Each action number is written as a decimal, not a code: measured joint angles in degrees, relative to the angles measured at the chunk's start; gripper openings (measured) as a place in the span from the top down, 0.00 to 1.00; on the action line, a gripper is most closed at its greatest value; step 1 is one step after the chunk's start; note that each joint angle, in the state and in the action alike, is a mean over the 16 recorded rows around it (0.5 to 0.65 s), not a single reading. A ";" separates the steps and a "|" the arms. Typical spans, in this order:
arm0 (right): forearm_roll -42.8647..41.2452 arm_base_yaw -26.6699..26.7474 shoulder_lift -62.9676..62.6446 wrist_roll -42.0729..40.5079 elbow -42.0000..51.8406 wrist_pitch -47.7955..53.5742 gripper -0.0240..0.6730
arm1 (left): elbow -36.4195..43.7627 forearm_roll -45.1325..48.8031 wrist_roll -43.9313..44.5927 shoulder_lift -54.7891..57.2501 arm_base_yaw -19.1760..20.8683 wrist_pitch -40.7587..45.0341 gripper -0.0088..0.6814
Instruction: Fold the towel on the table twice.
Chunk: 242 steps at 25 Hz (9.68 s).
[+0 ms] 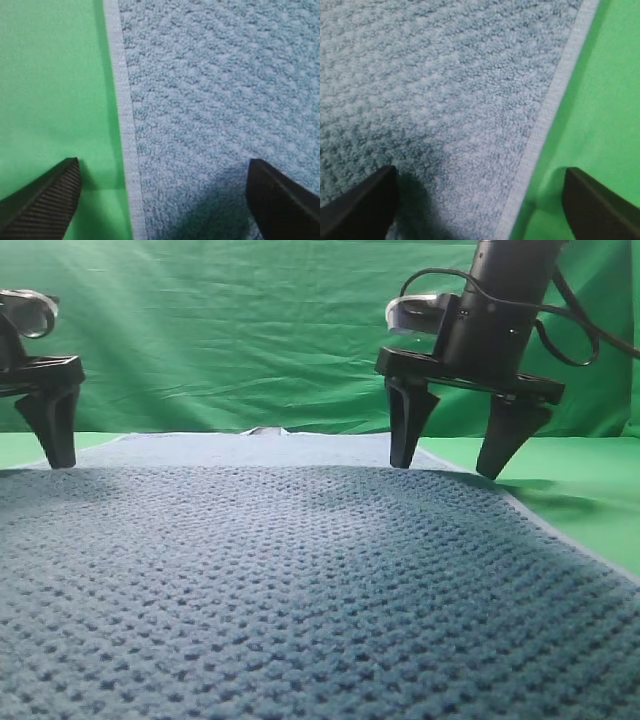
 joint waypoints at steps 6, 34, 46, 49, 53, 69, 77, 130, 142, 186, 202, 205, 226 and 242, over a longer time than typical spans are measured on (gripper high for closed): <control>-0.16 0.00 0.48 -0.90 -0.42 1.99 0.51 | -0.73 -2.30 1.08 0.83 0.03 1.15 0.48; -2.92 -0.11 -9.02 0.18 -19.82 8.54 0.97 | -28.25 -5.81 2.41 -4.91 0.07 29.59 0.99; -3.75 -0.59 -11.22 0.51 -29.60 -6.42 0.97 | -40.00 -16.21 4.97 -6.50 0.00 17.19 0.99; -3.77 -1.19 -11.26 0.60 -30.39 -12.31 0.97 | -41.02 -20.61 7.44 -6.50 0.00 11.00 0.99; -3.80 -2.43 -11.30 0.67 -30.65 -19.46 0.97 | -41.48 -26.44 12.35 -6.50 0.00 3.66 0.99; -3.72 -8.35 -10.64 -0.88 -28.67 -19.23 0.97 | -40.94 -37.33 27.15 -3.58 0.00 -2.36 0.99; -3.69 -9.62 -11.90 -1.35 -26.81 -8.11 0.97 | -39.82 -37.14 27.38 -2.99 0.00 3.27 0.99; 9.58 -9.75 -68.79 -7.96 42.47 -3.67 0.97 | 28.00 -36.00 23.96 -57.35 0.00 12.48 0.99; 12.92 -9.75 -75.44 -8.00 52.66 -2.77 0.97 | 39.39 -37.52 23.04 -62.84 0.00 12.11 0.99; 14.85 -9.67 -23.73 -15.47 31.51 -37.83 0.97 | 14.08 -71.50 57.62 -10.37 -0.17 -8.30 0.98; 14.82 -9.74 -20.46 -19.72 28.00 -40.66 0.40 | 10.40 -91.54 84.90 -5.85 -0.20 -7.73 0.38; 14.76 -9.75 -22.49 -19.97 26.36 -37.55 0.26 | 10.39 -91.66 85.41 -7.45 -0.20 -7.32 0.31; 12.35 -9.75 -52.56 -14.41 17.90 -4.22 0.95 | 10.39 -43.85 38.43 -43.16 -0.20 3.60 0.99; 5.27 -9.75 -78.89 -7.16 28.85 -0.75 0.97 | 21.37 -11.12 5.90 -78.71 -0.20 14.66 0.99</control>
